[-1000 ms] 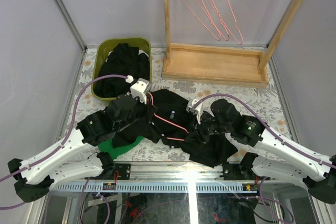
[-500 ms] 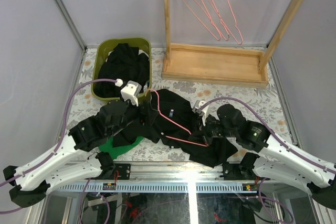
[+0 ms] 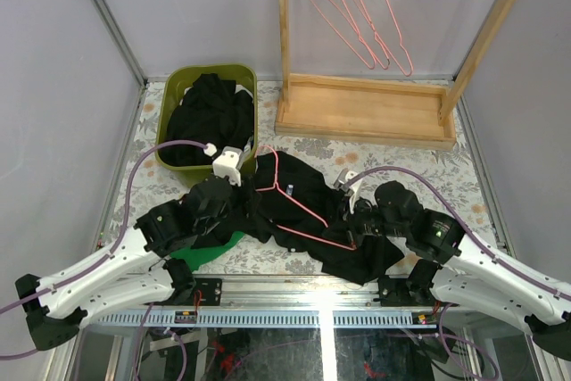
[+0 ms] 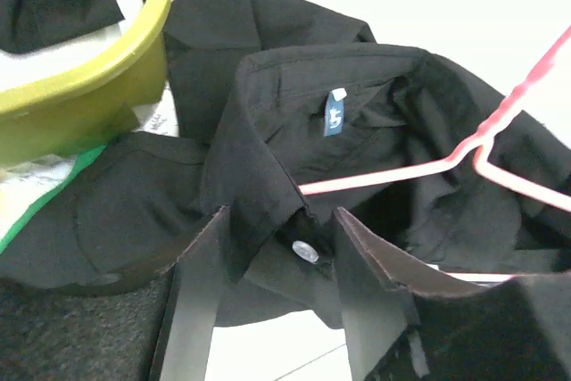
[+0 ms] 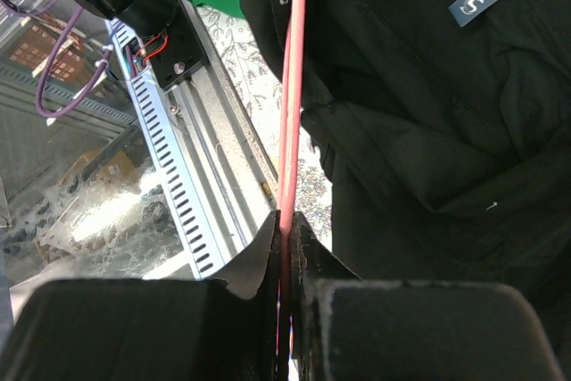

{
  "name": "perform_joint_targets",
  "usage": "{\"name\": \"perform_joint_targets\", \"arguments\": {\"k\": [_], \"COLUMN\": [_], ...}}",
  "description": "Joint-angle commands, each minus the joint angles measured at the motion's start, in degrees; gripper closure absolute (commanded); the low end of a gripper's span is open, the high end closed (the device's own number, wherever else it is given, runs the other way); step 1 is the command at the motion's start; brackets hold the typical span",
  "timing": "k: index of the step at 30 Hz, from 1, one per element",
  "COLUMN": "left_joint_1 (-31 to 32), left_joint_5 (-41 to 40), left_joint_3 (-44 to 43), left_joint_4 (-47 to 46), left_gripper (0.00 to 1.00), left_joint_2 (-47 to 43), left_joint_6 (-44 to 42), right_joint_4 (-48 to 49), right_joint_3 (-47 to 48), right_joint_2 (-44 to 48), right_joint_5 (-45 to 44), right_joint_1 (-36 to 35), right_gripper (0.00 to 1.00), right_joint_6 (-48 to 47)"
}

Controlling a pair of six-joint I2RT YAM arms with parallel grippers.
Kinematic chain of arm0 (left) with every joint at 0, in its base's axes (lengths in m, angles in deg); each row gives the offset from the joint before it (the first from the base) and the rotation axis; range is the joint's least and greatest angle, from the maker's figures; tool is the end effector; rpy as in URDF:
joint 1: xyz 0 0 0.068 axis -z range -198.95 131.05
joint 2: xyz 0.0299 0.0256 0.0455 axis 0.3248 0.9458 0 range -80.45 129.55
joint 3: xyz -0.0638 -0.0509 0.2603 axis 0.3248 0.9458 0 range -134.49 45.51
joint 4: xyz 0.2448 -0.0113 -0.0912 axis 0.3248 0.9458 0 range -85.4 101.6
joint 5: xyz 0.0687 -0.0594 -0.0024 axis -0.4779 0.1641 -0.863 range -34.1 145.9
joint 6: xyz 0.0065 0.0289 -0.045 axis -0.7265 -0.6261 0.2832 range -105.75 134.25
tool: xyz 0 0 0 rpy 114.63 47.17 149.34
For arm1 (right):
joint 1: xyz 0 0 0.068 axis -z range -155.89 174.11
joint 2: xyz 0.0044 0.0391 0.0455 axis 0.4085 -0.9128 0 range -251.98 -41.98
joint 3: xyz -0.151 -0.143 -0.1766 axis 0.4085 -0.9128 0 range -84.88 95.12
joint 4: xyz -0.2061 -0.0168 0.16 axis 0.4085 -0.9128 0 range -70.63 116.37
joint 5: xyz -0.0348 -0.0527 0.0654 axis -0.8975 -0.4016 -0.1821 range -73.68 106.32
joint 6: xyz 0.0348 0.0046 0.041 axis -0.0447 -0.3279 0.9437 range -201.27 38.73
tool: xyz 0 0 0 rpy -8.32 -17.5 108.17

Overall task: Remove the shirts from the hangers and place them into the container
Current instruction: Remove the shirt from the hanger.

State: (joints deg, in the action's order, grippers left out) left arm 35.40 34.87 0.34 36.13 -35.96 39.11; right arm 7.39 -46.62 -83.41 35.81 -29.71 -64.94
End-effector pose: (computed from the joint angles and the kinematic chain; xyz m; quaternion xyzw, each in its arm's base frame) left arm 0.1083 -0.1290 0.3064 0.1306 0.8499 -0.1870 0.4750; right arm 0.0905 0.1439 0.2940 -0.3523 0.7441 0.4310 0.3694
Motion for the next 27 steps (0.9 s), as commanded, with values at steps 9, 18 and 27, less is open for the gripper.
{"name": "perform_joint_targets", "arguments": {"k": [9, 18, 27], "left_joint_1": [-0.1, 0.0, -0.1], "left_joint_5": [-14.6, -14.6, -0.9], "left_joint_3": [0.4, 0.2, -0.7], "left_joint_4": [1.7, 1.4, -1.8], "left_gripper": [1.0, 1.0, 1.0], "left_joint_2": [-2.9, -4.4, -2.2], "left_joint_6": [5.3, 5.5, -1.7], "right_joint_4": [-7.0, -23.5, -28.3], "right_joint_3": [4.8, 13.2, 12.5], "right_joint_2": [14.0, 22.7, 27.5], "right_joint_5": [-10.1, -22.6, -32.2], "right_joint_1": [0.2, 0.2, 0.2], "right_gripper": [1.0, 1.0, 1.0], "right_joint_6": [11.3, 12.9, 17.5]}}
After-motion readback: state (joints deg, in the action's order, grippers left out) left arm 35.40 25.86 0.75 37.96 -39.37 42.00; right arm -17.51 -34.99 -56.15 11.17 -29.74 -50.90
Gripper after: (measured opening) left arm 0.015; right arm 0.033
